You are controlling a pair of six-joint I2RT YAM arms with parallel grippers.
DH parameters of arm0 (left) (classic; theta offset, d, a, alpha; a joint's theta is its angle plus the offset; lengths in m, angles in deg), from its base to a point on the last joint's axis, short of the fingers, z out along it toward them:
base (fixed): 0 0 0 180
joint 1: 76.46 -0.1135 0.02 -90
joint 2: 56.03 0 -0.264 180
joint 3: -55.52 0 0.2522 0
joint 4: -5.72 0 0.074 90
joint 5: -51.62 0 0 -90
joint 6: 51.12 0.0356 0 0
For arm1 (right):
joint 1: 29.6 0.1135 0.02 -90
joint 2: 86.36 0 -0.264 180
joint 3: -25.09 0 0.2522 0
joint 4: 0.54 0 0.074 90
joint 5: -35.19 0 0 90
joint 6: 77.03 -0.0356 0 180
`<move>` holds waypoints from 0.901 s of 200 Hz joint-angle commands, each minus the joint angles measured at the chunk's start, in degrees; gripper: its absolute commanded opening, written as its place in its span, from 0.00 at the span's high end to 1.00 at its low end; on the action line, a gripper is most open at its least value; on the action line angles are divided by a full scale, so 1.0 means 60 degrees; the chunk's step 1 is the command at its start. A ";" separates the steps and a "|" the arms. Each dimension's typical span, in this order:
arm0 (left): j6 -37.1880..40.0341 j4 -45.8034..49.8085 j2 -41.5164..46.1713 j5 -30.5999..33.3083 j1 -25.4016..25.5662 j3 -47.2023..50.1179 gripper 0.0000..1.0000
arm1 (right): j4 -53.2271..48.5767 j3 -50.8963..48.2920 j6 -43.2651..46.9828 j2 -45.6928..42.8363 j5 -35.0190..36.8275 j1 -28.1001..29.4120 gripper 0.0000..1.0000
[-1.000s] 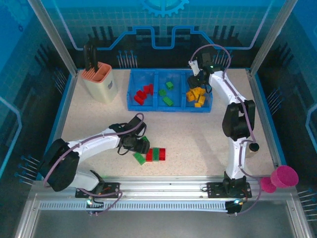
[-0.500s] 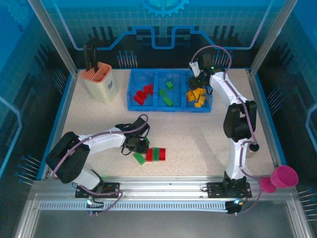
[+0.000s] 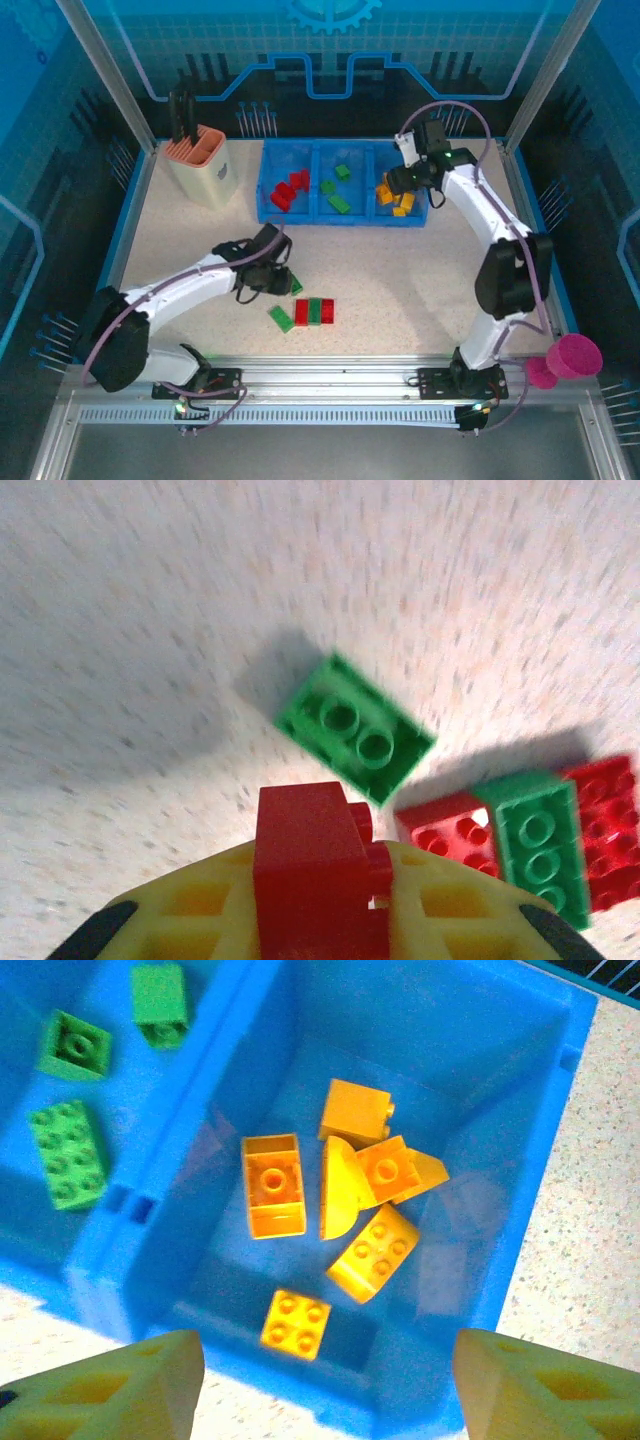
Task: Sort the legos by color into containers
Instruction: Pick up the lego from the middle-left of the table, then place the lego in the container.
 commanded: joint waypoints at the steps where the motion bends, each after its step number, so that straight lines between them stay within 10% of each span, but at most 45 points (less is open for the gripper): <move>1: 0.0645 0.0321 0.0271 0.0389 -0.0718 -0.1231 0.78 | 0.0488 -0.1337 -0.0596 -0.1039 -0.0342 0.0455 0.29; 93: 0.1593 -0.0996 -0.4828 0.0025 -0.2883 -0.6532 0.77 | 0.0999 -0.5738 -0.2386 -0.4441 -0.0271 0.2287 0.23; 180: 0.2375 -0.0056 -0.9427 0.1609 -0.3038 -1.0993 0.74 | 0.1404 -0.7637 -0.4261 -0.6246 -0.2069 0.2661 0.21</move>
